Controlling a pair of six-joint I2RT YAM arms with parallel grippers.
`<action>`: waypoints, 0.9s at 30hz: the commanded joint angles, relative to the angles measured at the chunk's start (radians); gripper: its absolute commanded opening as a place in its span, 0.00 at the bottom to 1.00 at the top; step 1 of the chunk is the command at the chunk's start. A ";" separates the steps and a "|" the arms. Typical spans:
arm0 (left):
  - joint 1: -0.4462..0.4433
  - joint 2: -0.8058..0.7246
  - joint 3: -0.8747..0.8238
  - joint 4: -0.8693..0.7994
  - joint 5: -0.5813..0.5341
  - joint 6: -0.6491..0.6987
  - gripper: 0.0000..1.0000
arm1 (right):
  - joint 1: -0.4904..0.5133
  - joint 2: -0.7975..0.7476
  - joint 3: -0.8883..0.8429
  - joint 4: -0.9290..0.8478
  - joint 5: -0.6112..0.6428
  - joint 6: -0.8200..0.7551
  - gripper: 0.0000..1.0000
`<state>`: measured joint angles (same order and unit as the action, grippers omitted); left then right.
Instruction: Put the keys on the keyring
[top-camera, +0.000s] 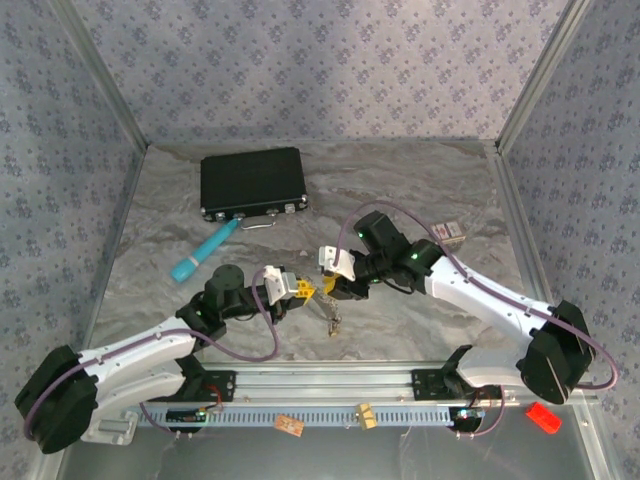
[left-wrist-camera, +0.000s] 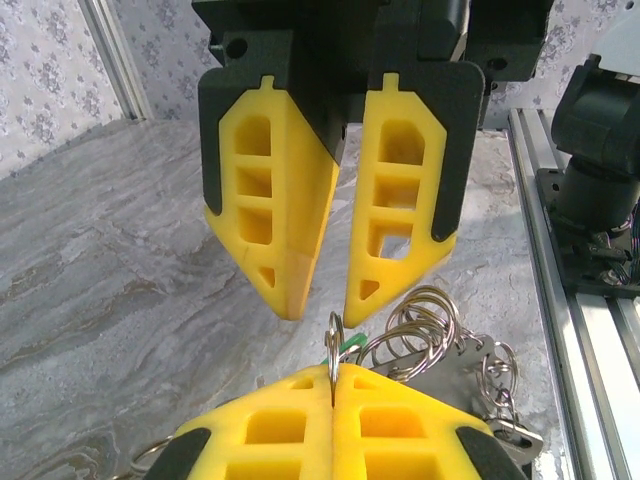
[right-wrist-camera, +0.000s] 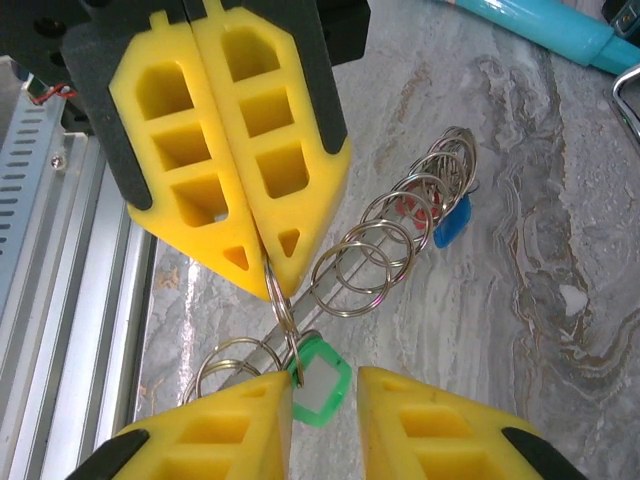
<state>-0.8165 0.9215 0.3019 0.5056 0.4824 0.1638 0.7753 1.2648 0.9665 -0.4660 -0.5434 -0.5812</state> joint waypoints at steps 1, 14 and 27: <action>-0.003 -0.027 -0.002 0.071 0.013 0.005 0.00 | 0.000 0.005 0.004 0.012 -0.045 0.024 0.25; -0.004 -0.028 0.005 0.078 0.031 -0.003 0.00 | -0.008 0.059 0.005 -0.013 -0.030 0.015 0.00; -0.004 -0.029 -0.009 0.097 0.037 -0.007 0.00 | -0.053 0.000 -0.058 0.076 -0.093 0.051 0.30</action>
<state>-0.8185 0.9161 0.2981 0.5194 0.4854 0.1635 0.7391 1.3125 0.9398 -0.4202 -0.6003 -0.5495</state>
